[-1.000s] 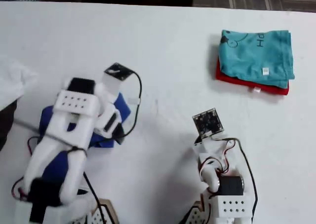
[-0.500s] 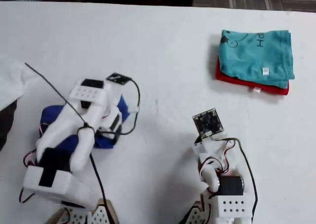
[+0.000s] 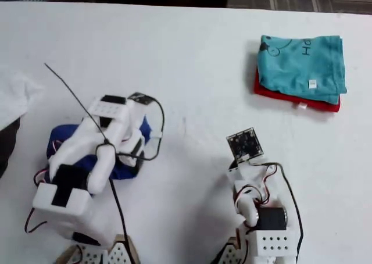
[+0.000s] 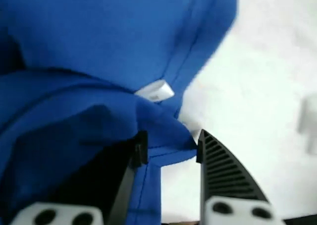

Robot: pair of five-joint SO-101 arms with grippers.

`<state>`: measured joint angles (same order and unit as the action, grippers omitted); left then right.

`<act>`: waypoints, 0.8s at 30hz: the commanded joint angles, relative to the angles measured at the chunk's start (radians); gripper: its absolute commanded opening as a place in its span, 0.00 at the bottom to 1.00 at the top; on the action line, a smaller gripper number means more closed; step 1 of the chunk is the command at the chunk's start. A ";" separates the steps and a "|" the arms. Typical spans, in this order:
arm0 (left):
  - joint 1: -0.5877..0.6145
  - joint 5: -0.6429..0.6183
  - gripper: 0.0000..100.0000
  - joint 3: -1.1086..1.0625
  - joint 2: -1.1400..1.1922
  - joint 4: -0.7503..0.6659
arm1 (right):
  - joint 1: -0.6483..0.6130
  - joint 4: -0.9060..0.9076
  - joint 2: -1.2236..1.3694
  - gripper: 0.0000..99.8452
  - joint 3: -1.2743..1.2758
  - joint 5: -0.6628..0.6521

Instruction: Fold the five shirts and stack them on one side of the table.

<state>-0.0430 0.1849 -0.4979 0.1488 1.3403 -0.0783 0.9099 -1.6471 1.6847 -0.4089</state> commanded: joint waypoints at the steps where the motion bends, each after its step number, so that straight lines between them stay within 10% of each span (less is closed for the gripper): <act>1: -0.038 -0.003 0.19 -0.001 -0.087 0.031 | 0.008 -0.022 -0.019 0.02 0.012 0.000; 16: -0.035 0.003 0.12 -0.073 0.064 -0.078 | 0.008 -0.022 -0.019 0.02 0.012 0.000; 24: -0.023 0.005 0.03 0.117 0.054 0.120 | 0.008 -0.022 -0.019 0.02 0.012 0.000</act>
<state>-0.0736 0.1834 -0.4580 0.2117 1.3817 -0.0783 0.9099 -1.6471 1.6863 -0.4089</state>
